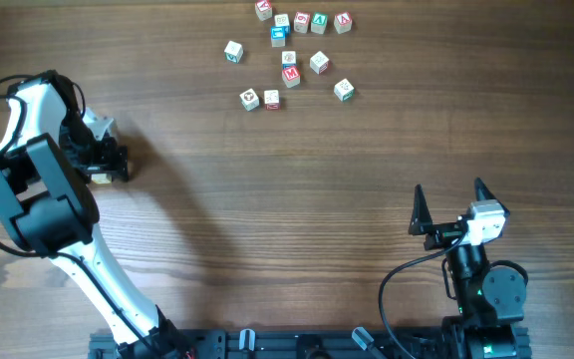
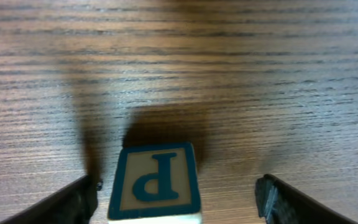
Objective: Form a horizontal line
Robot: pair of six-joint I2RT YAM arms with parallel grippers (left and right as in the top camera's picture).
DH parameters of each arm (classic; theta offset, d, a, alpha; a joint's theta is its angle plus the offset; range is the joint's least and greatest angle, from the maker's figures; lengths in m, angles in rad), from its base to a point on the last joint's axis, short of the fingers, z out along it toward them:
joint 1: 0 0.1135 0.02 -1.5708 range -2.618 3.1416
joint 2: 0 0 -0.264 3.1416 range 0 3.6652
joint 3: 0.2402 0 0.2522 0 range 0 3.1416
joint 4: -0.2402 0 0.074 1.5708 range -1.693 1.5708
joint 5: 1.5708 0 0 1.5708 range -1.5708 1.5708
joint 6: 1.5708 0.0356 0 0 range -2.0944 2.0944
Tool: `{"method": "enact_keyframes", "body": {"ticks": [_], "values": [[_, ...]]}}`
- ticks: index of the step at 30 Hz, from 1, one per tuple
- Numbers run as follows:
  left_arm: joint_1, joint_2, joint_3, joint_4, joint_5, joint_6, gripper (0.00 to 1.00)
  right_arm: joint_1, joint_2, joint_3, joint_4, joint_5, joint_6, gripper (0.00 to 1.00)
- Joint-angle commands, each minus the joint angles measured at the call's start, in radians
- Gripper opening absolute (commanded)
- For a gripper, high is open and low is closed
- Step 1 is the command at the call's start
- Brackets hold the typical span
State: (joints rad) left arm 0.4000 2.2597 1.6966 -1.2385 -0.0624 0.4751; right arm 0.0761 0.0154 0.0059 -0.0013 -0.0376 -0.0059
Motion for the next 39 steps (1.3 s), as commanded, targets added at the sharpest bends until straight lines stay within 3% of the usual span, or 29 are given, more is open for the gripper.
{"method": "enact_keyframes", "body": {"ticks": [1,12,20,27,31,39], "values": [[0.006,0.029,-0.027,0.02,0.022,0.011,1.0,0.002,-0.008,-0.001,0.002,-0.016,-0.013,1.0],[0.006,-0.02,-0.027,0.022,0.086,0.011,1.0,0.002,-0.008,-0.001,0.002,-0.016,-0.013,1.0],[0.006,-0.224,-0.003,0.027,0.188,0.008,1.0,0.002,-0.008,-0.001,0.002,-0.016,-0.013,1.0],[0.006,-0.479,-0.001,0.014,0.336,-0.205,1.0,0.002,-0.008,-0.001,0.002,-0.016,-0.013,1.0],[0.004,-0.604,-0.002,-0.096,0.526,-0.219,1.0,0.002,-0.006,-0.001,0.002,-0.016,-0.013,1.0],[-0.005,-0.683,-0.002,-0.322,0.537,-0.17,1.0,0.002,-0.006,-0.001,0.014,-0.042,0.019,1.0]]}}
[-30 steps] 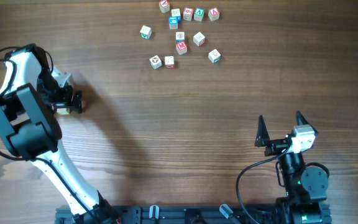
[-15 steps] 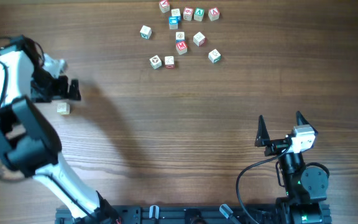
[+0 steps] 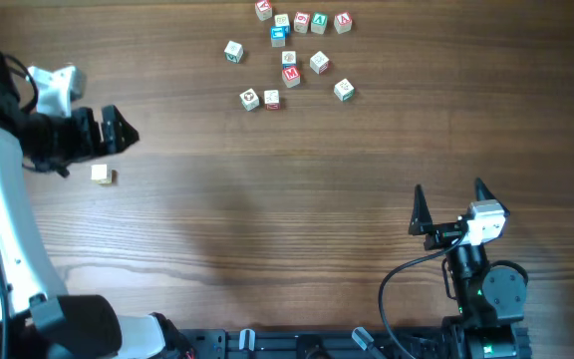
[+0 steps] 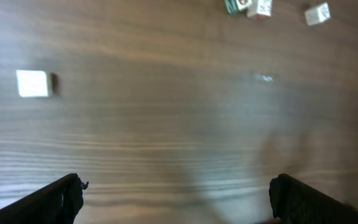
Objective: Form a horizontal line
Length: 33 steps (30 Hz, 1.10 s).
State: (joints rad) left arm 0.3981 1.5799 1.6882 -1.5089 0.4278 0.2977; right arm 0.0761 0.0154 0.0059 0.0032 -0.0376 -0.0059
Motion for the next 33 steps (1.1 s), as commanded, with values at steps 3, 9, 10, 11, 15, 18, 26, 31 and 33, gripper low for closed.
{"method": "enact_keyframes", "body": {"ticks": [3,9,10,11,15,18,26,31,33], "values": [[-0.003,-0.002,0.006,-0.076,0.047,0.008,1.0,0.002,-0.006,-0.001,0.012,-0.176,0.232,1.0],[-0.003,-0.002,0.006,-0.09,0.047,0.008,1.0,0.002,-0.006,-0.001,0.021,-0.26,0.752,1.0],[-0.003,-0.002,0.006,-0.088,0.047,0.008,1.0,0.002,-0.006,-0.001,0.022,-0.256,0.819,1.0],[-0.003,-0.002,0.006,-0.084,0.047,0.008,1.0,0.002,-0.006,-0.001,0.021,-0.253,0.905,1.0],[-0.003,-0.002,0.006,-0.081,0.047,0.008,1.0,0.002,-0.006,-0.001,0.068,-0.264,1.259,1.0],[-0.003,-0.002,0.006,-0.081,0.047,0.008,1.0,0.002,-0.005,0.003,0.236,-0.354,1.002,1.0],[-0.003,-0.002,0.006,-0.081,0.047,0.008,1.0,0.002,0.21,0.221,0.115,-0.348,0.744,0.99],[-0.003,-0.002,0.006,-0.081,0.047,0.008,1.0,0.002,0.554,0.477,-0.096,-0.393,0.57,1.0],[-0.003,-0.002,0.006,-0.081,0.047,0.008,1.0,0.002,0.703,0.607,-0.218,-0.397,0.504,0.99]]}}
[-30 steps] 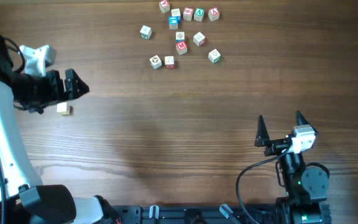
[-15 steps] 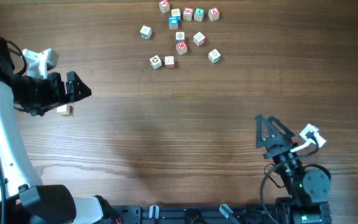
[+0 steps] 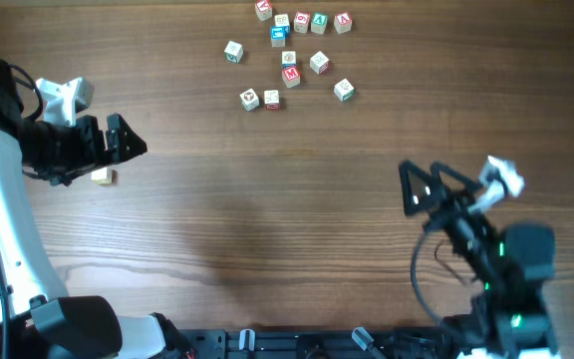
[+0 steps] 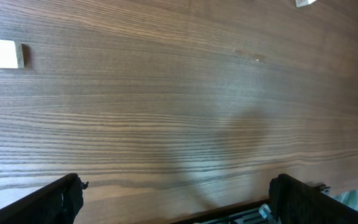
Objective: Form a horizontal line
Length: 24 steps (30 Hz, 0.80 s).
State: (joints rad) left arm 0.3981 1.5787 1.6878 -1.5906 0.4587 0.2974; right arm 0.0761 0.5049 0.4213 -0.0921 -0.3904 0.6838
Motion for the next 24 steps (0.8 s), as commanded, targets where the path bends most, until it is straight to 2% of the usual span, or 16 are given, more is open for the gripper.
{"method": "enact_keyframes", "body": {"ticks": [1,7,10,13,19,24], "values": [[-0.003,0.0,0.006,0.001,0.016,0.009,1.0,0.002,0.283,0.26,-0.188,-0.045,-0.213,0.99],[-0.003,0.0,0.006,0.001,0.016,0.009,1.0,0.036,0.671,0.7,-0.596,-0.045,-0.352,1.0],[-0.003,0.0,0.006,0.001,0.016,0.009,1.0,0.063,0.822,0.894,-0.736,-0.16,-0.335,1.0],[-0.003,0.0,0.006,0.001,0.016,0.009,1.0,0.063,0.913,0.977,-0.707,-0.296,-0.26,1.0],[-0.003,0.0,0.006,0.001,0.016,0.009,1.0,0.121,1.027,0.982,-0.396,-0.438,-0.282,1.0],[-0.003,0.0,0.006,0.001,0.016,0.009,1.0,0.242,1.174,1.088,-0.404,-0.138,-0.259,0.99]]}}
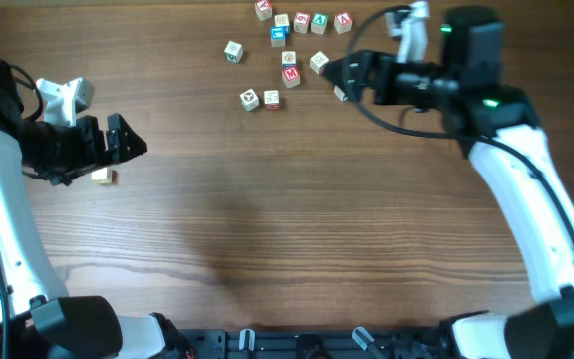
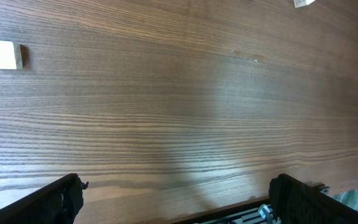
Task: Form a horizontal line
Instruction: 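Reach the right gripper to the cluster and grasp a picture block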
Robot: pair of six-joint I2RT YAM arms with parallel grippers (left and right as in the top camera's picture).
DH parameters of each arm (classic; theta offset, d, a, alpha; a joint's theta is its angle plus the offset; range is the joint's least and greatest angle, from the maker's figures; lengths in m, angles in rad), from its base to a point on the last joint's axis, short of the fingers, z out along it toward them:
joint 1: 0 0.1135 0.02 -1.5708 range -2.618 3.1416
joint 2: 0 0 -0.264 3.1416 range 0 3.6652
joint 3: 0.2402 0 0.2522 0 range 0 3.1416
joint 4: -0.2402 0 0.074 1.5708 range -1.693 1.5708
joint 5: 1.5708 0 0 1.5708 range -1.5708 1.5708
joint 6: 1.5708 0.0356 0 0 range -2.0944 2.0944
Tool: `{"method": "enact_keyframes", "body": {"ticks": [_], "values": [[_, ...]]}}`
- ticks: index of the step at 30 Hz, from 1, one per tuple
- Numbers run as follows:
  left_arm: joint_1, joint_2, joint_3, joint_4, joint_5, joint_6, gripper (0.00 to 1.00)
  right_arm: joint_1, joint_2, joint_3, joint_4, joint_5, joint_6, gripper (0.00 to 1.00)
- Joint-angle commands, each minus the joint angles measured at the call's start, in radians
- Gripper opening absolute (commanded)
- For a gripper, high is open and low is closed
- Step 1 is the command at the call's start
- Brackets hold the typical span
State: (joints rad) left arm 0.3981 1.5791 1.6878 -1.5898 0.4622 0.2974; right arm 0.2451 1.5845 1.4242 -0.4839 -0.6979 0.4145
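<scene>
Several lettered cubes (image 1: 290,76) lie scattered at the far middle of the table, some of them in a short row (image 1: 301,21) at the far edge. One pale cube (image 1: 101,177) lies alone at the left, and in the left wrist view this pale cube (image 2: 0,55) is at the upper left. My left gripper (image 1: 128,140) hovers just beside it, and in its own view the left gripper (image 2: 176,199) is open and empty. My right gripper (image 1: 339,78) reaches into the cluster's right side with its jaws apart, partly covering one cube.
The wooden table (image 1: 287,229) stretches between the lone cube and the cluster. My right arm (image 1: 526,189) crosses the right side of the table. A black rail (image 1: 287,344) runs along the near edge.
My right arm has moved from the near right of the table to the far cube cluster, with its gripper now at the cluster's right side. The left arm and the lone cube are unchanged.
My left gripper stood low and open around a blue "P" cube at the left. Then it was raised and back, and the cube stayed on the table. The right arm rested at the near right, then was lifted, and now reaches the cluster.
</scene>
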Motion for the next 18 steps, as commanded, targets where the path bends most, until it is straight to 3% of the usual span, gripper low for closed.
{"method": "enact_keyframes", "body": {"ticks": [1,7,12,18], "values": [[-0.003,-0.001,0.006,0.0,0.012,0.009,1.0,0.106,0.143,0.128,-0.034,0.275,0.01,0.99],[-0.003,-0.001,0.006,0.0,0.012,0.009,1.0,0.197,0.413,0.329,-0.085,0.587,-0.014,0.99],[-0.003,-0.001,0.006,0.0,0.012,0.009,1.0,0.209,0.622,0.431,-0.095,0.594,-0.051,0.99],[-0.003,-0.001,0.006,0.0,0.012,0.009,1.0,0.21,0.749,0.468,-0.045,0.596,-0.013,1.0]]}}
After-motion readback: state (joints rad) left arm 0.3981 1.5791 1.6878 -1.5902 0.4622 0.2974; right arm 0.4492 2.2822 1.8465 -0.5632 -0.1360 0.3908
